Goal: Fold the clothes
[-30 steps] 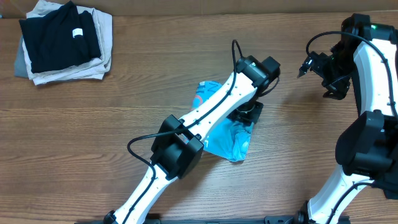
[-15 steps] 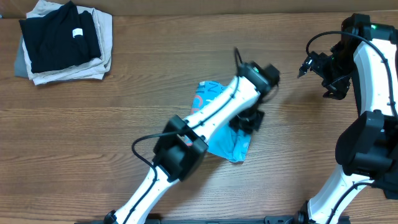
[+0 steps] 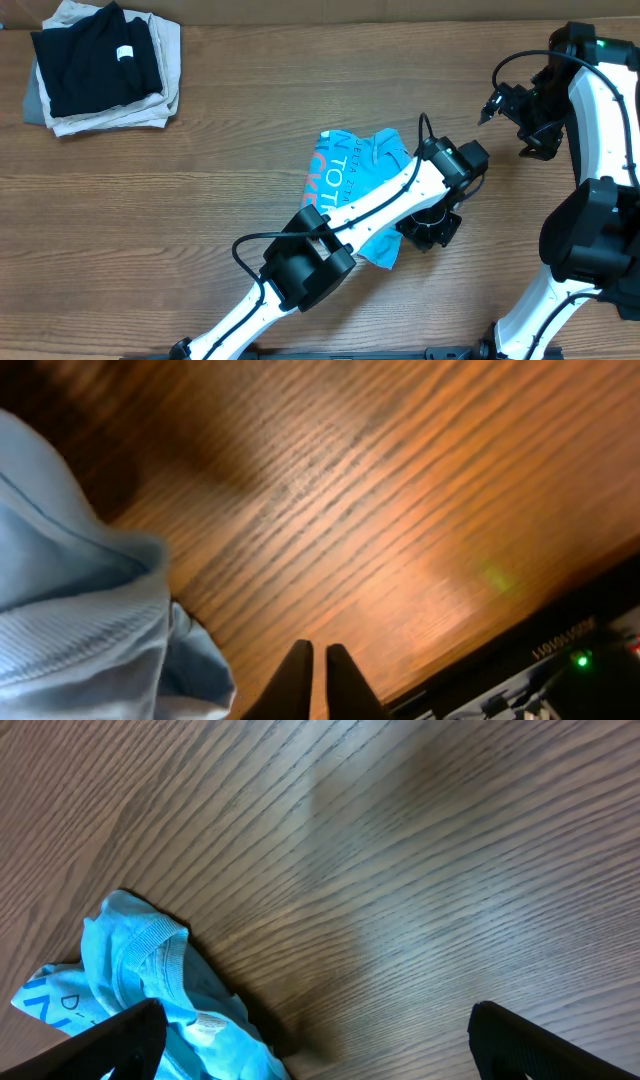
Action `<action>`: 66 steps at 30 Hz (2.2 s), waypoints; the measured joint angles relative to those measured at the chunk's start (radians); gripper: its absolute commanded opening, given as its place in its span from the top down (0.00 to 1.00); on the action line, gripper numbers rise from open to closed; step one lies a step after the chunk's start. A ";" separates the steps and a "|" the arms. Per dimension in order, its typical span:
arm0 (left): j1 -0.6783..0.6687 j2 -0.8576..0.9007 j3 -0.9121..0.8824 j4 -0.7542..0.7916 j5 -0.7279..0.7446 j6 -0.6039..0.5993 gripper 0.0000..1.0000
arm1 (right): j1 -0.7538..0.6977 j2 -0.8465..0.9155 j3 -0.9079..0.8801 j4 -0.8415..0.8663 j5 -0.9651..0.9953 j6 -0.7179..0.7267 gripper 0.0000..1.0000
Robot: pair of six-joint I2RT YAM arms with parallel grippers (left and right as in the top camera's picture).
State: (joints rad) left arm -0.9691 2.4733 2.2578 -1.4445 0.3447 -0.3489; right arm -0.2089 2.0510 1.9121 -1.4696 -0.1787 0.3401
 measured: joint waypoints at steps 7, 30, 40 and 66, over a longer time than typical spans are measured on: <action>0.063 -0.011 0.040 -0.061 -0.088 -0.001 0.82 | 0.000 0.000 0.000 0.001 0.000 0.000 0.00; 0.219 0.097 0.065 0.360 -0.127 -0.019 0.82 | 0.000 0.000 0.000 0.000 0.000 0.000 0.00; 0.196 0.126 0.072 0.382 -0.089 -0.018 0.86 | 0.000 0.000 0.000 0.000 0.000 0.000 0.00; 0.341 -0.141 0.016 -0.010 -0.207 0.028 0.91 | 0.000 0.000 0.000 0.001 0.000 0.000 0.00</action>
State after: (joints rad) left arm -0.6285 2.3322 2.2738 -1.4548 0.1379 -0.3206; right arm -0.2085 2.0510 1.9121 -1.4689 -0.1783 0.3405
